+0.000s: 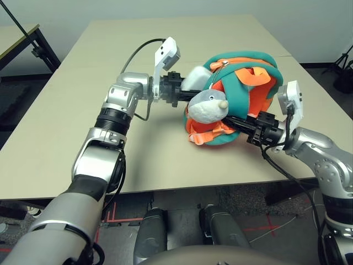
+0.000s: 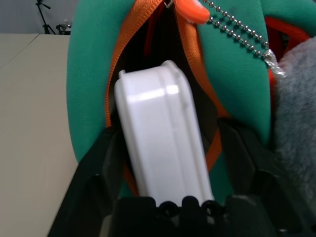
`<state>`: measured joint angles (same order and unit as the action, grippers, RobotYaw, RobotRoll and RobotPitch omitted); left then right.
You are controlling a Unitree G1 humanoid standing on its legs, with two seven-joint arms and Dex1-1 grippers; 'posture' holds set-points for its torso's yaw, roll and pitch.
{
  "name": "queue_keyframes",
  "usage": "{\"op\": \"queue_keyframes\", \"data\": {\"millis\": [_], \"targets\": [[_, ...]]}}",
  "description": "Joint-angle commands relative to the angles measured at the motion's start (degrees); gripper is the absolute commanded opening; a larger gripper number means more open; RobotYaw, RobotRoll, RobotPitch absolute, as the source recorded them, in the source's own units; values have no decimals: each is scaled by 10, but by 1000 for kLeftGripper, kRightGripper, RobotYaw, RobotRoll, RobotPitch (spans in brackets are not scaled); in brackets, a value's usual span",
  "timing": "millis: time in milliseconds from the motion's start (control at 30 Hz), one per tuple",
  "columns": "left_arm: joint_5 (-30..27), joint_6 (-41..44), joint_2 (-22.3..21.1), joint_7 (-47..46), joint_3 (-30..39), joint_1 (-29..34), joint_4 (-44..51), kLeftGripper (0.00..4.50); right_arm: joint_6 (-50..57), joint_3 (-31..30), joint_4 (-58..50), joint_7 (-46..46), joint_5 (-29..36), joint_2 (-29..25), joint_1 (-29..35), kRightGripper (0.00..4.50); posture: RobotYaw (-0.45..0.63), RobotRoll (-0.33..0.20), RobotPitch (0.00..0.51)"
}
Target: Put the pencil case into the backpack and zip it.
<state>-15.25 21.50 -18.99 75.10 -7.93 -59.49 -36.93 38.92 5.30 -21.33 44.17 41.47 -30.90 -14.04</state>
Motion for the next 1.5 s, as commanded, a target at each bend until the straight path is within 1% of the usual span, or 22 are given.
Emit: {"op": "queue_keyframes", "data": {"millis": [33, 233, 333, 433, 533, 733, 833, 1033, 1067, 1133, 1200, 1333, 1500], "targets": [[5, 31, -36, 20, -6, 14, 27, 4500, 2, -14, -13, 8, 6, 0, -4, 221, -164, 0, 51], [-19, 67, -95, 5, 33, 32, 91, 4500, -2, -22, 1, 18, 0, -1, -13, 221, -138, 0, 50], [-25, 76, -118, -8, 51, 45, 122, 4500, -3, -27, 8, 22, -3, 0, -19, 221, -128, 0, 52], [-48, 100, -137, -24, 83, 71, 169, 4500, -5, -32, 15, 28, -6, 1, -25, 221, -110, 0, 52], [-77, 120, -142, -42, 112, 110, 222, 4500, -5, -37, 19, 34, -8, 3, -27, 221, -105, 0, 48], [-120, 171, -124, -122, 152, 179, 293, 4500, -11, -45, 30, 38, -15, 6, -33, 221, -90, 0, 46], [-118, 172, -123, -147, 147, 197, 304, 3561, -15, -46, 38, 45, -20, 5, -38, 221, -85, 0, 46], [-122, 162, -112, -166, 135, 202, 302, 1151, -16, -46, 42, 48, -25, 7, -42, 221, -90, 0, 47], [-121, 161, -108, -168, 132, 201, 300, 692, -16, -46, 42, 47, -25, 7, -42, 221, -90, 0, 47], [-120, 156, -97, -172, 128, 198, 294, 0, -16, -46, 42, 46, -25, 8, -41, 221, -90, 0, 47], [-119, 151, -89, -176, 123, 195, 290, 0, -16, -45, 40, 45, -25, 7, -40, 221, -102, 0, 49], [-111, 128, -46, -193, 107, 180, 272, 0, -16, -44, 37, 41, -26, 8, -37, 221, -116, 0, 52], [-110, 113, -21, -184, 87, 167, 245, 0, -15, -42, 29, 36, -25, 9, -31, 221, -133, 0, 53]]}}
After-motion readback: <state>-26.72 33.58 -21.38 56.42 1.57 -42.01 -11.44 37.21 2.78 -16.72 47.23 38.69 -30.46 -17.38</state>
